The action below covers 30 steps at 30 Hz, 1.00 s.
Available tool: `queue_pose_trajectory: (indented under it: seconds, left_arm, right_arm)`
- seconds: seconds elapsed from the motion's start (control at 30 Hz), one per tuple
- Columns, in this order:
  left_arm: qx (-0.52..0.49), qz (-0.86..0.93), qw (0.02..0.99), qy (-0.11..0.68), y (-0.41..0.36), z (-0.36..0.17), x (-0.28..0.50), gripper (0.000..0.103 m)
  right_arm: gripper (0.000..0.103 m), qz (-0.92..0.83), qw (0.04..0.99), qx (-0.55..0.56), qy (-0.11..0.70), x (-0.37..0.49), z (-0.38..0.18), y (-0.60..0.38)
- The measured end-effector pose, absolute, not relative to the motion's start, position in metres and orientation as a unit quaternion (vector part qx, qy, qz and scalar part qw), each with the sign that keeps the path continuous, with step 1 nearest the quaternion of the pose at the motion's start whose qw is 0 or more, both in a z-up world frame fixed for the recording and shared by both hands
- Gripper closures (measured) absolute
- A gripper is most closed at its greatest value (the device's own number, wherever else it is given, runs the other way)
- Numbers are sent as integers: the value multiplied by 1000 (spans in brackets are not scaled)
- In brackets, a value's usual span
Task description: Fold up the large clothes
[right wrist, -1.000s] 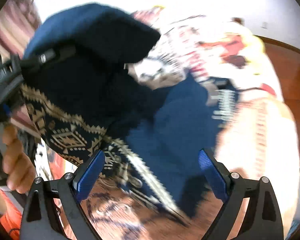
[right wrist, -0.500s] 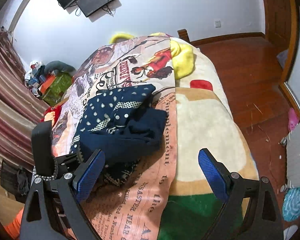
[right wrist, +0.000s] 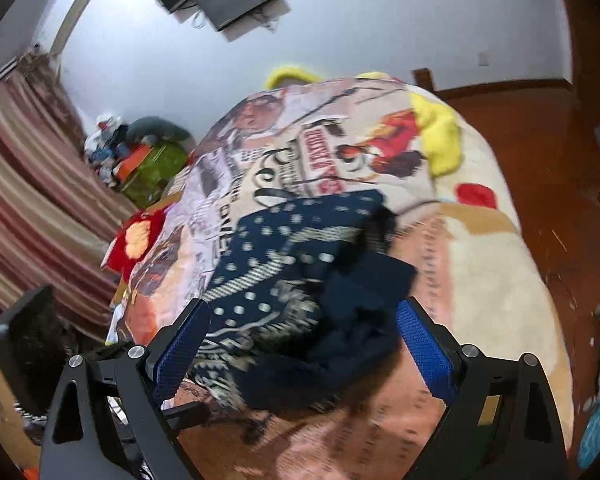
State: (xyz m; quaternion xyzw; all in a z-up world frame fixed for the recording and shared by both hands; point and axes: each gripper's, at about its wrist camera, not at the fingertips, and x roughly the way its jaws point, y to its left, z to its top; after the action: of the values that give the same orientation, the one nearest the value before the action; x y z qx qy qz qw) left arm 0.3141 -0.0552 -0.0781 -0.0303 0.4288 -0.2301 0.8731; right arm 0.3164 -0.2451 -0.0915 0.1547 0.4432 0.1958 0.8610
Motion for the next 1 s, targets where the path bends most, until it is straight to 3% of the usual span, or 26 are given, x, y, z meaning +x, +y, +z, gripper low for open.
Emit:
queue_pose_trajectory:
  seconds: [0.3,0.53,1.0]
  left_arm:
    - [-22,-156,855,494,-24,-144,343,23]
    - [-52,-166,846,505,-25,-173,331,12]
    - [-36,-153,867,472,-1,-131,348,12]
  right_arm:
    - [9,165,837,79,515,333,-153,-200]
    - [5,143,807,108,563,315,-203,-236]
    - [4,150,833,112,520,314,-169,-231]
